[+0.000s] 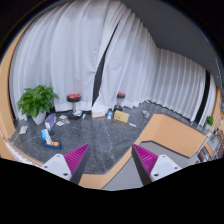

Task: Unplug charger

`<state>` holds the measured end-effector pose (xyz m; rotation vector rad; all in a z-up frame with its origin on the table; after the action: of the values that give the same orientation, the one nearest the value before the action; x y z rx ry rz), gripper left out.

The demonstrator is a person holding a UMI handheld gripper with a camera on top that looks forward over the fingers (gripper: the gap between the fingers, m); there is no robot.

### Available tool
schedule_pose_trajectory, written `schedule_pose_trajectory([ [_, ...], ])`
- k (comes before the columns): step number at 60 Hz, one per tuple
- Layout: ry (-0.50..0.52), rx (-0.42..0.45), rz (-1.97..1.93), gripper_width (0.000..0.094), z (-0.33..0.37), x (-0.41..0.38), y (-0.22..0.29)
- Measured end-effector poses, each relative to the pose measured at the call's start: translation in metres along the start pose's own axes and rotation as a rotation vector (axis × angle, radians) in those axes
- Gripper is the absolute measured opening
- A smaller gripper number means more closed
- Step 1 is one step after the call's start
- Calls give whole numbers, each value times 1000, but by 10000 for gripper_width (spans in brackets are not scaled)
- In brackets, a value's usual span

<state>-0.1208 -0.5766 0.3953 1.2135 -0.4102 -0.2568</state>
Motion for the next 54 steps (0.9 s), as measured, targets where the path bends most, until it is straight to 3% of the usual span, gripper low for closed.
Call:
schedule_pose_trajectory([
  [17,-27,-21,-37,854,-26,13,-21],
  [32,-41,-126,-55,843,-71,-18,-115],
  [45,94,-245,-62,851,-94,-141,-216],
  [54,226,-263,-74,853,-120,-258,-240],
])
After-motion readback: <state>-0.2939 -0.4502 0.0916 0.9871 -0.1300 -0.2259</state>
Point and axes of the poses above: the point between the fingertips, and its own axes, seen from behind it with the camera up: x to the right, y up, z backward, against the way the camera looks, the point moved 6 cm from there along z, backward, against the way the camera looks, and after that the axes turned 9 degrees about x, right-handed, at the moved point
